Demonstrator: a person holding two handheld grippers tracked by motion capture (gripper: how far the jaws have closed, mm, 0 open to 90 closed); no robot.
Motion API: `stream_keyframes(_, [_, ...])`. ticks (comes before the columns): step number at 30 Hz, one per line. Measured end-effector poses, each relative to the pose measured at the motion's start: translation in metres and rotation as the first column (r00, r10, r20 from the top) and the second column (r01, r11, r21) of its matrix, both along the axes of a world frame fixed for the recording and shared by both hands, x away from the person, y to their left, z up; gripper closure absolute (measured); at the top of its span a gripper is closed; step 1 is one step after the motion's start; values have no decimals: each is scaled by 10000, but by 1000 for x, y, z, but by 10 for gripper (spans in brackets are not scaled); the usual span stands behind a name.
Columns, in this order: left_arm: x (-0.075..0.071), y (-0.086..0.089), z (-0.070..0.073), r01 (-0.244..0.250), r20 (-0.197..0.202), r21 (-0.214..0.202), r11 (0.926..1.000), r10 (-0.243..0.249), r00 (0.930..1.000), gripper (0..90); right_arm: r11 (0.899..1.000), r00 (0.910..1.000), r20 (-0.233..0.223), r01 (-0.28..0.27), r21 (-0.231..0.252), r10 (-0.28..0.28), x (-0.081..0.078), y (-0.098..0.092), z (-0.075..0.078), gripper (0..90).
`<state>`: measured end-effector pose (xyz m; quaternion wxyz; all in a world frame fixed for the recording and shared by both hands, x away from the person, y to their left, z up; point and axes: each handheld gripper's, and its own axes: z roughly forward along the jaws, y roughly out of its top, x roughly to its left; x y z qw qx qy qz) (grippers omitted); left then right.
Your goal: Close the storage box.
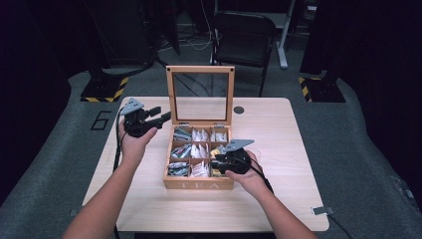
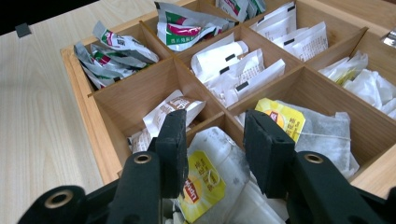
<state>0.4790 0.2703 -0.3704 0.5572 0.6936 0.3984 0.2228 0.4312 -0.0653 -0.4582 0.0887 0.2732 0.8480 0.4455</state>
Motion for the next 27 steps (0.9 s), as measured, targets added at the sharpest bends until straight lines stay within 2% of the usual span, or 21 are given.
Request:
stream_keyframes(6, [0,1,0,-40,20,23,10000,40,10000,461,10000,9995,-315,-20,54,22,-2,-8,1,598])
stream_keyframes(10, [0,1,0,-88,1,22,10000,88,10000,461,10000,9995,-294,-70,-40,69,-4,-11,2,620])
stream_keyframes(16, [1,2,0,-118,-20,1,9999,118,9999,461,9998,9994,-323,-158,-158,152,-7,-13,1,693])
stream_keyframes(24, [1,1,-1,-104,-18,30,9999,104,9999,461,9997,9975,-682,-142,209,156,-9,-15,4,780])
stream_keyframes(27, [1,1,-1,-105,-27,28,9999,105,9999,461,9997,9980,-608,-130,196,141,-10,-16,5,807])
